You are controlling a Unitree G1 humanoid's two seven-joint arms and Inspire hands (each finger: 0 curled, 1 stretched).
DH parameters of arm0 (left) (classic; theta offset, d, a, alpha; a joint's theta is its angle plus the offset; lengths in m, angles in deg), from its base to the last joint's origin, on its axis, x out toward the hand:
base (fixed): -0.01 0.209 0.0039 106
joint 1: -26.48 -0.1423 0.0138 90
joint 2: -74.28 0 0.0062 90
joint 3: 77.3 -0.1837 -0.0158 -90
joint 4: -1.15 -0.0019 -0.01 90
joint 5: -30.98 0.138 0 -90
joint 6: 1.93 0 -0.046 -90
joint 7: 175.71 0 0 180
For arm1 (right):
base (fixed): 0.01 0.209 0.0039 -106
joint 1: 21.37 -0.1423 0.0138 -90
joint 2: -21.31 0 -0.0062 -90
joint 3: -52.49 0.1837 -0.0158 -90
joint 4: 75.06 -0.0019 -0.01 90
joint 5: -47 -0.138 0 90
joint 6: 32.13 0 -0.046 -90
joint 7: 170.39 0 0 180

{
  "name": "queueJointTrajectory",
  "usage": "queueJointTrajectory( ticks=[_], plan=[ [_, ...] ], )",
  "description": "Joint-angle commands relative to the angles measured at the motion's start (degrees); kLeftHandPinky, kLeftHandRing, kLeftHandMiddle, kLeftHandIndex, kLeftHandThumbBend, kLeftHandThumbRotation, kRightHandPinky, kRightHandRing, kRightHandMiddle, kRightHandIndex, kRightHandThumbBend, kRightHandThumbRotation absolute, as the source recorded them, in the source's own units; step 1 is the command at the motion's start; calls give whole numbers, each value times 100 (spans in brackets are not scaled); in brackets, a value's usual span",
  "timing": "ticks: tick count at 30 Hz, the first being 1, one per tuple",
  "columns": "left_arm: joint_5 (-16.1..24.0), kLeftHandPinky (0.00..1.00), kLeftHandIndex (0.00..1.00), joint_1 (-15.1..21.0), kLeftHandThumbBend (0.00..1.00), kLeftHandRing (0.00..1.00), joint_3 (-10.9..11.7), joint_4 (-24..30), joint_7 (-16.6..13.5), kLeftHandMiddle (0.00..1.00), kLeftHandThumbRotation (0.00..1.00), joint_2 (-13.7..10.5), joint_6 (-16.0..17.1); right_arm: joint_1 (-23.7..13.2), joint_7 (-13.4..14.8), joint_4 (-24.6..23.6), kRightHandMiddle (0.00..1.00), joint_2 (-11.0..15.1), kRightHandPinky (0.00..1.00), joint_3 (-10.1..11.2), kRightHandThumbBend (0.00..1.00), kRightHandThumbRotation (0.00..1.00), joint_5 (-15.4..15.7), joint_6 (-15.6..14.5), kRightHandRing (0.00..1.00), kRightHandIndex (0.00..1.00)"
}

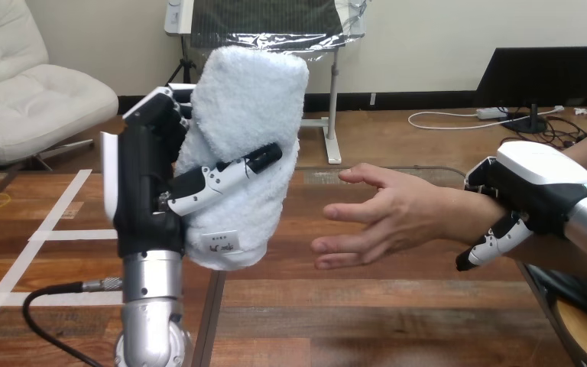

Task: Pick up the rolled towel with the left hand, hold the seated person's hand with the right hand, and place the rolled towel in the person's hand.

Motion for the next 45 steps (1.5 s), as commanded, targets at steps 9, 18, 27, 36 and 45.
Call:
queueJointTrajectory(
  ticks=[9, 18, 27, 36, 45],
  plan=[
    [-176, 17, 37, 1033, 53, 23, -2, -913, 25, 29, 0, 177, 538, -92, 56, -34, 42, -74, 31, 219, 93, 17, -112, -309, 36, 44],
    [-523, 20, 39, 1477, 55, 26, 46, -1826, 260, 32, 0, 256, 890, -111, 31, -140, 42, -119, 32, 200, 93, 19, -127, -402, 37, 44],
    [-736, 23, 41, 1983, 56, 28, 123, -2877, 429, 35, 0, 378, 1278, -135, -34, -292, 41, -168, 30, 189, 93, 21, -158, -541, 35, 43],
    [-952, 25, 43, 2442, 58, 30, 220, -3796, 640, 36, 0, 530, 1583, -147, -78, -475, 42, -217, 31, 177, 93, 21, -151, -724, 37, 43],
    [-1141, 26, 43, 2804, 60, 30, 327, -4483, 887, 37, 0, 739, 1850, -174, -137, -630, 42, -258, 32, 170, 93, 23, -162, -861, 37, 43]
  ],
)
